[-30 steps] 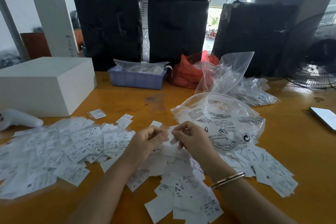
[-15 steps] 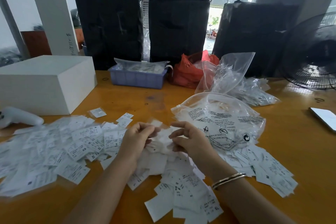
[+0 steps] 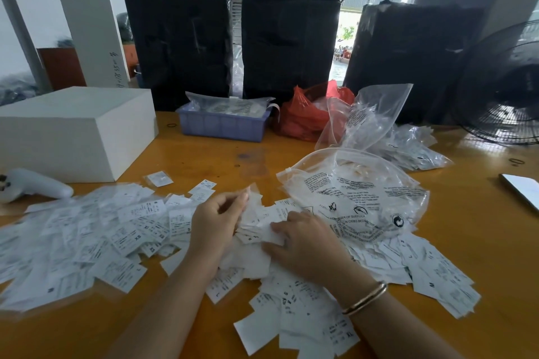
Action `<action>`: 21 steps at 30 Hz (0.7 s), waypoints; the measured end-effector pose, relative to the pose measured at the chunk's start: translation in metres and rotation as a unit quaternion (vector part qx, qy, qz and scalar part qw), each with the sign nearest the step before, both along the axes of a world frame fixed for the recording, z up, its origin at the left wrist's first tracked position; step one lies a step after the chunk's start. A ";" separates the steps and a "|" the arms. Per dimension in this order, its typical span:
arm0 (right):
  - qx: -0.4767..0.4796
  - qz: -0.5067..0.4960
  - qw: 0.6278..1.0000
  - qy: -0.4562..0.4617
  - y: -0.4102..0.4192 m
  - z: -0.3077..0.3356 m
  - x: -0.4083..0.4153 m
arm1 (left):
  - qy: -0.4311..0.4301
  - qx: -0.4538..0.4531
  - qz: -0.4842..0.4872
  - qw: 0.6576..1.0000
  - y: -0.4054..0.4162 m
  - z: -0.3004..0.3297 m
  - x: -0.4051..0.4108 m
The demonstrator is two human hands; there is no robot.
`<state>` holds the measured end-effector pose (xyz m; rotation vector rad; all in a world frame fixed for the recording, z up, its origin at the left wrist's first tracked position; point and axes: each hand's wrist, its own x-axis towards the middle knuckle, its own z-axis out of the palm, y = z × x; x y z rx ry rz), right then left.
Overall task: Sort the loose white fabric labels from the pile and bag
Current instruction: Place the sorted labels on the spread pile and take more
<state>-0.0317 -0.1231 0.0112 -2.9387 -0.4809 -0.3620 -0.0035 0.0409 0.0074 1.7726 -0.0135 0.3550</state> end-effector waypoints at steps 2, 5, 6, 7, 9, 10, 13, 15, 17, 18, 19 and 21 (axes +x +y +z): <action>0.062 0.029 0.998 -0.007 -0.001 0.000 0.000 | -0.008 0.025 -0.001 1.000 0.000 0.001 0.000; 0.173 0.027 0.984 0.028 -0.003 0.000 0.000 | -0.012 0.021 -0.011 1.000 0.000 0.002 0.000; 0.231 0.013 0.972 0.042 -0.003 0.001 0.001 | -0.010 0.022 -0.015 1.000 0.001 0.001 0.000; 0.309 -0.007 0.949 0.056 -0.005 0.003 0.001 | -0.011 0.023 -0.019 0.999 0.001 0.001 0.001; 0.495 -0.041 0.862 0.101 -0.009 0.004 0.002 | -0.018 0.021 -0.027 0.999 0.001 0.001 0.001; 0.572 -0.043 0.809 0.127 -0.012 0.005 0.003 | -0.022 0.021 -0.031 0.999 0.001 0.001 0.000; 0.693 -0.010 0.700 0.171 -0.017 0.007 0.000 | -0.033 0.041 -0.037 0.998 -0.001 0.000 0.000; 0.719 -0.008 0.671 0.179 -0.017 0.008 0.000 | -0.044 0.057 -0.038 0.997 -0.001 -0.001 0.000; 0.733 -0.017 0.655 0.181 -0.017 0.010 0.001 | -0.055 0.069 -0.042 0.995 -0.002 -0.001 0.000; 0.738 -0.021 0.650 0.183 -0.017 0.011 0.001 | -0.060 0.075 -0.048 0.994 -0.002 -0.001 -0.001; 0.743 -0.022 0.643 0.184 -0.017 0.012 0.001 | -0.066 0.080 -0.057 0.993 -0.002 -0.001 -0.001; 0.758 -0.022 0.624 0.189 -0.018 0.011 0.001 | -0.073 0.092 -0.077 0.990 -0.004 -0.001 -0.003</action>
